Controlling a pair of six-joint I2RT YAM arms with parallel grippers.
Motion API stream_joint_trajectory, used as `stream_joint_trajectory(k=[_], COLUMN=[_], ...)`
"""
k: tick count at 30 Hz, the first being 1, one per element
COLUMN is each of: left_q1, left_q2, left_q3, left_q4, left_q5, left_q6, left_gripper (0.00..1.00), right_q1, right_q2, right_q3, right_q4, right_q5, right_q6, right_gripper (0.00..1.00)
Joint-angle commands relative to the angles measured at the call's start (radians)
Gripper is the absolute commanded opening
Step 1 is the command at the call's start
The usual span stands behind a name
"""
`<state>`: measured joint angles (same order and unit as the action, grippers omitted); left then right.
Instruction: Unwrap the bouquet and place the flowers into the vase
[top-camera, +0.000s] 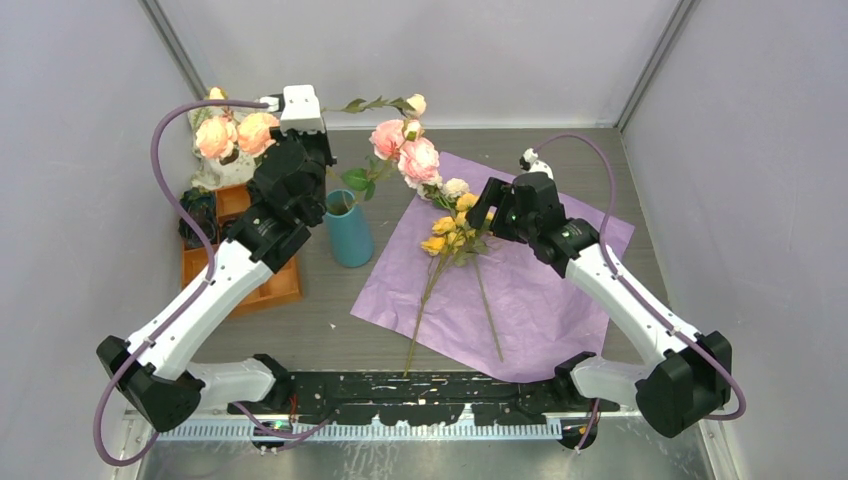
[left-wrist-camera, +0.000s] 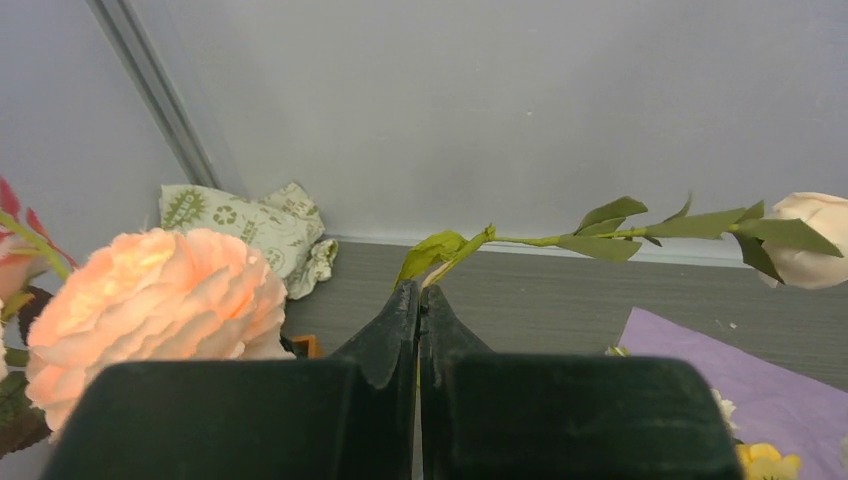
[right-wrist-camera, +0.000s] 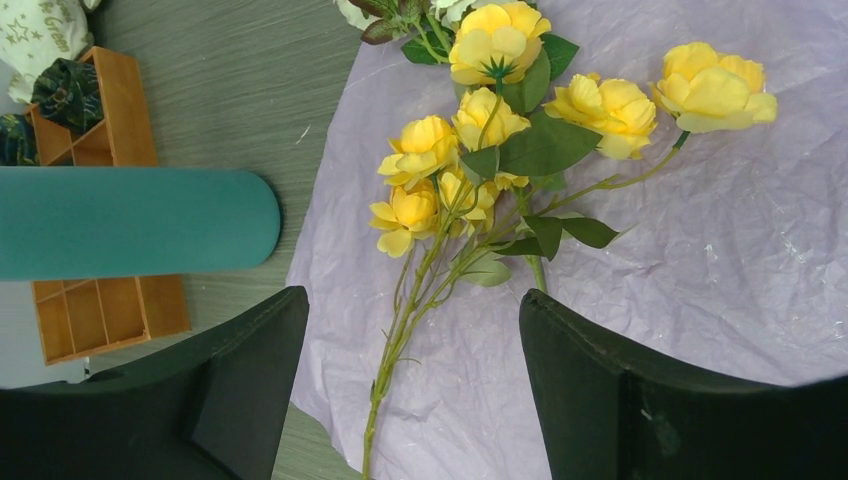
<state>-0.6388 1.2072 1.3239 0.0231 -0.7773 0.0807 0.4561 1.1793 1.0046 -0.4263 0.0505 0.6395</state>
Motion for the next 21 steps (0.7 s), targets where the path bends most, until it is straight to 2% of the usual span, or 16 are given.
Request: stream_joint_trajectory(k=[1, 11, 21], left_q1=[0.008, 0.008, 0.008], left_q2=[-0.060, -0.144, -0.136], left_q3=[-0.030, -0.147, -0.304], left_q4=[-0.018, -0.120, -0.074], left_q5=[0.028, 0.051, 0.060], left_q6=[-0.117, -0.276, -0.404], left_gripper=[0.00, 0.00, 0.00], right_q1=[-0.002, -0.003, -0.001], right_q2=[0.003, 0.007, 0.011], right_q3=[0.004, -0.007, -0.012], right_q4=[0.050, 0.063, 0.073], right_q5=[-0.002, -0.011, -0.024], right_q6=[0.011, 0.021, 0.026], right_gripper=[0.83, 0.82, 0.82])
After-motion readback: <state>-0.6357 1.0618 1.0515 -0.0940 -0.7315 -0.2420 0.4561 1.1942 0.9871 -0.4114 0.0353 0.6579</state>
